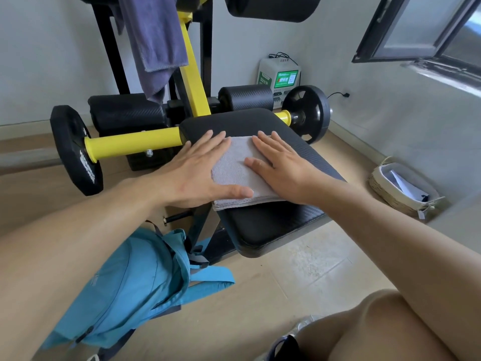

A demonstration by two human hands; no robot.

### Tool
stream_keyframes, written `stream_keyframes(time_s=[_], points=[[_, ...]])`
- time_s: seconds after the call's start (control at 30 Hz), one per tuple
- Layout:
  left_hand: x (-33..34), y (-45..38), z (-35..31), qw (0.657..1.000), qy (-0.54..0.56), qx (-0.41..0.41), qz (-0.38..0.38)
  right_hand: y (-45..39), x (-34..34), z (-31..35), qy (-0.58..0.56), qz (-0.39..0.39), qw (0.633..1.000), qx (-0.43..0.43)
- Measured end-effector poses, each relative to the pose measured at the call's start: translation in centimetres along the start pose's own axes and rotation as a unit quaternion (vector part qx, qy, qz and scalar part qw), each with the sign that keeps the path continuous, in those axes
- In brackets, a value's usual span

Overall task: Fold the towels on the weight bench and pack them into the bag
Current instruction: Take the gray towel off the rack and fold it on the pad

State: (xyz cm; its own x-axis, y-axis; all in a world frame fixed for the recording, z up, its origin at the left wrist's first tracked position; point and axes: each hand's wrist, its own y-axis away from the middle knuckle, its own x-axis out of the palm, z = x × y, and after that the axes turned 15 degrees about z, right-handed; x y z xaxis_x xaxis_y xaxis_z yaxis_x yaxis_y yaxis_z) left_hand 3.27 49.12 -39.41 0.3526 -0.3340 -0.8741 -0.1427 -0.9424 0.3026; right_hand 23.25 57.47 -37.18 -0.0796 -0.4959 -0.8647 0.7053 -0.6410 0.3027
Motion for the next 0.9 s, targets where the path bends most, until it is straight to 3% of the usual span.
stream_keyframes(time_s=[0.57, 0.8, 0.9], points=[[-0.3, 0.1, 0.3, 0.998, -0.039, 0.024, 0.032, 0.2, -0.9, -0.3, -0.063, 0.010, 0.997, 0.043], [-0.2, 0.3, 0.6, 0.999, -0.020, 0.033, 0.029, 0.9, -2.4, -0.9, -0.145, -0.114, 0.982, 0.027], [-0.3, 0.3, 0.4, 0.999, -0.021, 0.025, 0.036, 0.5, -1.6, -0.9, -0.081, -0.036, 0.995, 0.039]])
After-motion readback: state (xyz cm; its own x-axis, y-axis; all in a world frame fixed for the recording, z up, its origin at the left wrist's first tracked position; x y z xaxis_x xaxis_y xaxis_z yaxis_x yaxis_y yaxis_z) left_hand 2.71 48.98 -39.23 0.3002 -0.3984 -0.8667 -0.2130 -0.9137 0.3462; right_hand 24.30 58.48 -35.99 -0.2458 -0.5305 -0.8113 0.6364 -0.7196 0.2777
